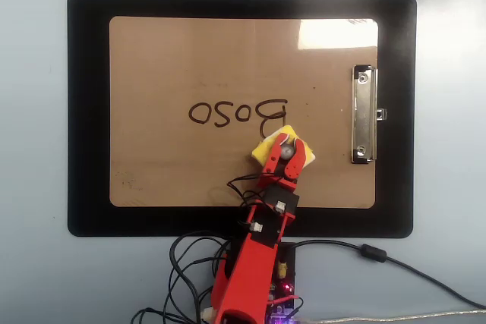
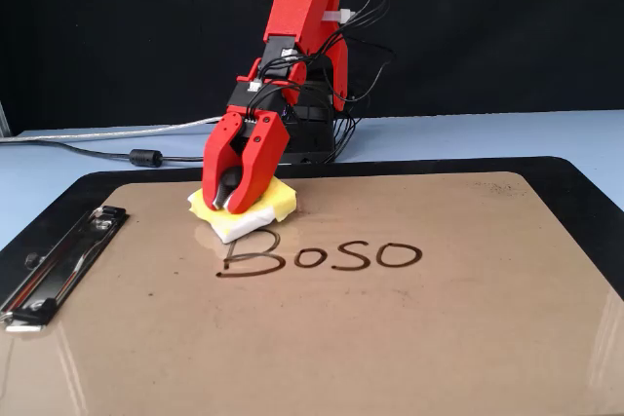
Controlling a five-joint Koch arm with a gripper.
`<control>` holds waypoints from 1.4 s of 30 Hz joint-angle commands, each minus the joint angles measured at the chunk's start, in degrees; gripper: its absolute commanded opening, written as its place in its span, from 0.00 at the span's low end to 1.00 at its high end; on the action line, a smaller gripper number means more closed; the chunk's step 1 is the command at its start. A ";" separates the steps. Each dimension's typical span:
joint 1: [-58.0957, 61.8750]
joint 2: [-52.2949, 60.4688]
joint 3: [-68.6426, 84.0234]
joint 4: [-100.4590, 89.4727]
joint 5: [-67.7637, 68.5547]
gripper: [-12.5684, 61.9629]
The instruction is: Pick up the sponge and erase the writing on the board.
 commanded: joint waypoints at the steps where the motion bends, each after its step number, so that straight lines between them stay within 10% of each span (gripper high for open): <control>1: -1.23 -0.70 -0.88 -8.17 0.00 0.06; 11: -5.10 -38.14 -31.90 -19.16 -0.09 0.06; 23: -3.34 1.14 11.07 -18.90 0.18 0.06; 34: -1.41 -34.89 -24.35 -19.51 0.09 0.06; 42: 3.08 -15.82 6.50 -30.67 0.26 0.06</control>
